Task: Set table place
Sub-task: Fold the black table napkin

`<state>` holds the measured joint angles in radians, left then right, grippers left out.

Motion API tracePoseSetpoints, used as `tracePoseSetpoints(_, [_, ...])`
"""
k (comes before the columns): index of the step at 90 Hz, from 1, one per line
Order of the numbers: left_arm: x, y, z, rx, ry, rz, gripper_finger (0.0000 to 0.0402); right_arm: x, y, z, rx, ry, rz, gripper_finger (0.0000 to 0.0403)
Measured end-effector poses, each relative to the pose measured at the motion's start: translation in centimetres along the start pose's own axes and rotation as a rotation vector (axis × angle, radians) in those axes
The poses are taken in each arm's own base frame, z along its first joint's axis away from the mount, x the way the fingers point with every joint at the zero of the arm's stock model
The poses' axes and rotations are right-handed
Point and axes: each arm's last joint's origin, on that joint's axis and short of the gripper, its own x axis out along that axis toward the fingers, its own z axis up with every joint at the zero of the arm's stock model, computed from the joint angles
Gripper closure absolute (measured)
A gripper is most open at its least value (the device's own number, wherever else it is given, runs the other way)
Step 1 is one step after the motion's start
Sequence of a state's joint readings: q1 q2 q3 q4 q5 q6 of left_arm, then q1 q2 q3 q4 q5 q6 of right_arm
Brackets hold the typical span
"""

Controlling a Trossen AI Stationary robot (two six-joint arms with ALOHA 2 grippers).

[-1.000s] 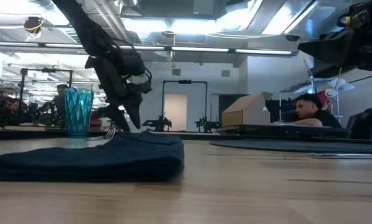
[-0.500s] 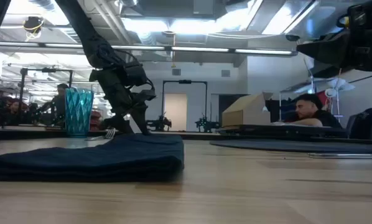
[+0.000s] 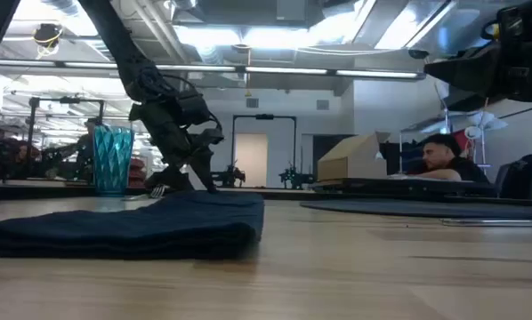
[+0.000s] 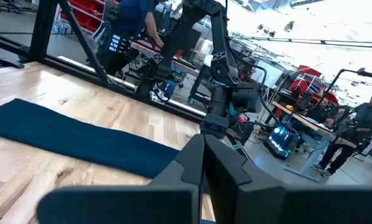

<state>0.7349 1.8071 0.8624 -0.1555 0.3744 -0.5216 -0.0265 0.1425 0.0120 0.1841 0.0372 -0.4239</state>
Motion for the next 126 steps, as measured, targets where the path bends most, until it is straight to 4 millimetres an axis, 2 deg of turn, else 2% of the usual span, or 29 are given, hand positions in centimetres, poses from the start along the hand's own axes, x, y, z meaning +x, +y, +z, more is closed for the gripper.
tracePoseSetpoints(8, [0.1, 0.1, 0.0, 0.028, -0.003, 0.007, 0.0247, 0.0, 0.0, 0.0, 0.000, 0.000, 0.000, 0.0403])
tracePoseSetpoints(16, [0.1, 0.1, 0.0, 0.057, -0.010, 0.023, 0.0271, 0.0, 0.0, 0.0, 0.000, 0.000, 0.000, 0.0403])
tracePoseSetpoints(33, [0.3, -0.1, 0.0, 0.155, -0.031, 0.031, 0.0374, 0.0, 0.0, 0.0, 0.000, 0.000, 0.000, 0.0403])
tracePoseSetpoints(38, [0.4, -0.2, 0.0, 0.181, -0.038, 0.029, 0.0392, 0.0, 0.0, 0.0, 0.000, 0.000, 0.000, 0.0403])
tracePoseSetpoints(61, [-0.6, -1.3, 0.1, 0.262, -0.085, 0.012, 0.0401, 0.0, 0.0, 0.0, 0.000, 0.001, 0.000, 0.0403])
tracePoseSetpoints(74, [-2.7, -3.1, 0.2, 0.343, -0.160, -0.040, 0.0401, 0.0, 0.0, 0.0, 0.000, 0.001, 0.001, 0.0403])
tracePoseSetpoints(87, [-4.8, -5.4, -0.4, 0.444, -0.218, -0.095, 0.0401, 0.0, 0.0, 0.0, 0.000, 0.002, 0.001, 0.0403])
tracePoseSetpoints(112, [-8.3, -9.8, -3.0, 0.664, -0.318, -0.164, 0.0402, 0.0, 0.0, -0.1, 0.000, 0.010, -0.012, 0.0403])
tracePoseSetpoints(126, [-9.4, -11.5, -4.9, 0.814, -0.339, -0.143, 0.0402, 0.0, 0.0, -0.1, 0.000, 0.010, -0.012, 0.0403])
